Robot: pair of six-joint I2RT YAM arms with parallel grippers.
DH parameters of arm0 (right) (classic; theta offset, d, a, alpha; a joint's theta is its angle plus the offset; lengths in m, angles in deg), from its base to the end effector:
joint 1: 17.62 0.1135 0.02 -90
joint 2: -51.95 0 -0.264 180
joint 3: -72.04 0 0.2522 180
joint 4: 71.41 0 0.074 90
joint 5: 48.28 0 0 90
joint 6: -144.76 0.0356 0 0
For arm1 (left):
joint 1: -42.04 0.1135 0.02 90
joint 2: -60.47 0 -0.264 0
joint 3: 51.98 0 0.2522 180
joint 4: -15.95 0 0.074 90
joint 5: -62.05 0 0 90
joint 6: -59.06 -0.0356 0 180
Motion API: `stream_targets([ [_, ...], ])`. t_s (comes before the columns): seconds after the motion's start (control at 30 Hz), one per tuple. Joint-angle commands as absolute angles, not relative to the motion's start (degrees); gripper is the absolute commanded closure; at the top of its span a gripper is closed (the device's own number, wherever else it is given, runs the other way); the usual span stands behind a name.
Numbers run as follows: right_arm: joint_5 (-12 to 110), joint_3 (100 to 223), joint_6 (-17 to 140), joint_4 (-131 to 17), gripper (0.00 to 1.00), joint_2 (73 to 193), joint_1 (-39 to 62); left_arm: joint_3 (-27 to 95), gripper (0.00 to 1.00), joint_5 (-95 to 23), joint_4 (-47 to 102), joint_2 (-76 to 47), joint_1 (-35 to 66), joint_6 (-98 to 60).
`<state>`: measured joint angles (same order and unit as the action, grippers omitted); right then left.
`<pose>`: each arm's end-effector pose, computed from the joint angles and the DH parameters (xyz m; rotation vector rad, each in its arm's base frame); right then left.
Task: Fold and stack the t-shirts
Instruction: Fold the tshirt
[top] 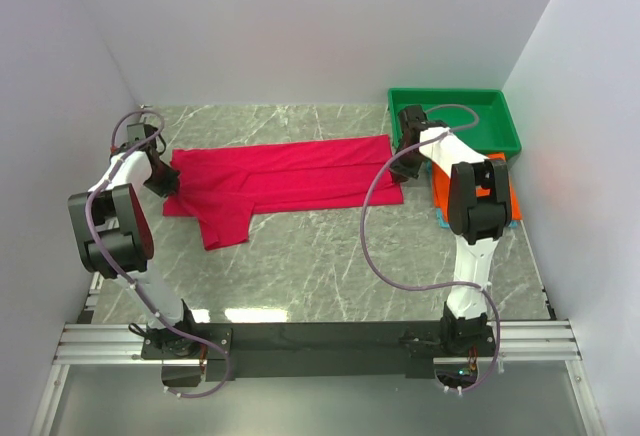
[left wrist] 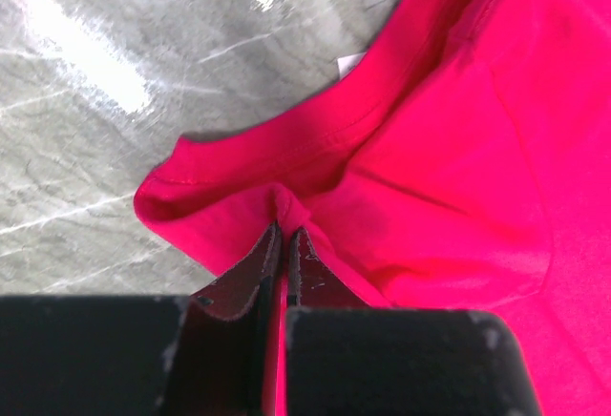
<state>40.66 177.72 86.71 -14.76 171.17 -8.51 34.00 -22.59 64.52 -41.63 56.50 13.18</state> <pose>0.4259 0.0676 0.1818 0.5604 2.7512 0.1476 0.3520 0.0942 0.2027 -1.3412 2.3331 -0.0329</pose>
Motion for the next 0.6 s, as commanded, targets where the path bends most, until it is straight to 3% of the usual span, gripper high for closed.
stream_targets([
  [0.0,39.0,178.5,87.0,-17.6,0.96,171.3,-9.2,33.6,0.94,-22.3,60.9,-41.1,56.8,11.7],
  [0.03,38.9,178.4,87.2,-17.7,0.95,170.6,-9.1,33.6,0.89,-22.4,60.9,-40.7,56.9,11.7],
  [0.07,39.1,178.3,87.2,-17.9,0.89,170.3,-9.3,33.9,0.76,-22.4,61.2,-40.3,56.8,11.5],
  [0.33,40.0,174.3,86.8,-19.2,0.53,161.3,-8.7,31.8,0.22,-22.9,62.2,-29.7,56.7,11.4],
  [0.37,40.2,173.5,86.8,-19.3,0.51,160.2,-8.4,31.0,0.11,-22.9,62.6,-28.2,56.6,11.3],
  [0.47,41.4,169.6,86.3,-20.8,0.46,155.2,-6.9,26.5,0.01,-23.3,63.6,-22.8,56.1,10.7],
  [0.57,45.0,165.3,86.0,-22.8,0.46,150.8,-4.1,20.8,0.01,-24.4,65.7,-17.4,54.7,10.8],
])
